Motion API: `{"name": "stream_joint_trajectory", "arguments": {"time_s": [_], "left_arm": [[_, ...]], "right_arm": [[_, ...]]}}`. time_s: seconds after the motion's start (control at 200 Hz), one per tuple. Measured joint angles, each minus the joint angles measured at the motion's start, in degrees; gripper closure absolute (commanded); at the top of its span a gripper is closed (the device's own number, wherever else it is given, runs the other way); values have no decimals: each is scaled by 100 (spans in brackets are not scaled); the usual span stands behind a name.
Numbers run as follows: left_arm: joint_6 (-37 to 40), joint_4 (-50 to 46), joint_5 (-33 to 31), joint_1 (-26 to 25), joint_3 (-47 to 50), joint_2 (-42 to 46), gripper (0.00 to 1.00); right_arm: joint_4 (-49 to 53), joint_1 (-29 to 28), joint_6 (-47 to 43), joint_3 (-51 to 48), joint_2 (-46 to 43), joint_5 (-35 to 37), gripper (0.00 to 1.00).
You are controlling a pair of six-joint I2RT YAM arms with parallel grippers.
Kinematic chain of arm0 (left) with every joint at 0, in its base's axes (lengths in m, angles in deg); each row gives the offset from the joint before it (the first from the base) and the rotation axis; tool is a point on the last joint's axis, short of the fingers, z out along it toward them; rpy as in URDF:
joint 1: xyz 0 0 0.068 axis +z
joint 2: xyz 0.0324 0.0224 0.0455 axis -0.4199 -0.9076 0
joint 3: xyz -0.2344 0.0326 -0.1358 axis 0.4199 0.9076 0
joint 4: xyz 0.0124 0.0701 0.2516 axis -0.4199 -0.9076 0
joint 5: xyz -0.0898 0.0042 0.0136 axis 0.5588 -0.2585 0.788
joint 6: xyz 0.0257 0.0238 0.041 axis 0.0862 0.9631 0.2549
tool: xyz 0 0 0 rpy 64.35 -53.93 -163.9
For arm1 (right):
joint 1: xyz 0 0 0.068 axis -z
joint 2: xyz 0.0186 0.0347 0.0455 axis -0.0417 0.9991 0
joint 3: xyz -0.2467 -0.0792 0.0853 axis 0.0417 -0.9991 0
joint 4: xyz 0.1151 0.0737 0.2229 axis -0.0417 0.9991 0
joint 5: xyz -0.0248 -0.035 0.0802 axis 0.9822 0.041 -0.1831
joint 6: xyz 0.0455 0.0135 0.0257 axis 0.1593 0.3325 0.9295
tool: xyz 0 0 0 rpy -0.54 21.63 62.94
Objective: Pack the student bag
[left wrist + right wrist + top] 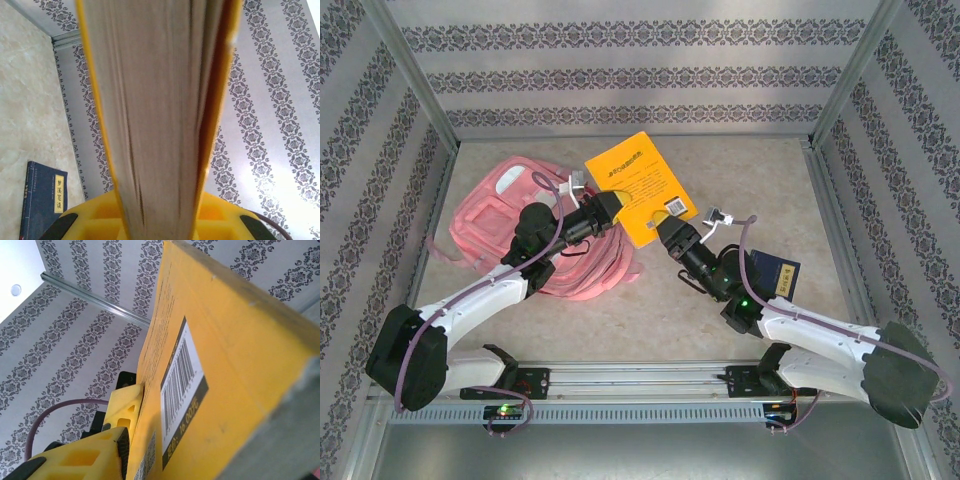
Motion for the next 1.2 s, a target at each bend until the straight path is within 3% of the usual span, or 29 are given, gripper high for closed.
{"name": "stream_joint_trajectory", "arguments": {"time_s": [0.12,0.315,0.43,0.54,0.654,0.839,1.014,1.204], "left_arm": [[-79,227,-20,0,79,-61,100],[-151,387,-85,2,173,-162,100],[-129,374,-96,2,181,-164,70],[122,46,133,7,179,-140,56],[874,-1193,328,17,11,31,52],[2822,-4105,120,17,-1056,243,42],[4577,-6496,-616,20,-2374,-195,42],[5571,-7875,-1552,216,-2844,-894,41]], "right_arm": [[-44,4,-2,20,46,39,62],[-68,92,87,28,166,52,97],[17,129,149,28,142,4,100],[437,181,101,13,-142,2,100],[1274,350,-90,-122,-793,181,100],[2686,756,-345,-376,-1668,205,100],[3954,1067,-649,-376,-1766,-164,100],[4481,1180,-796,-389,-1735,-684,100]]}}
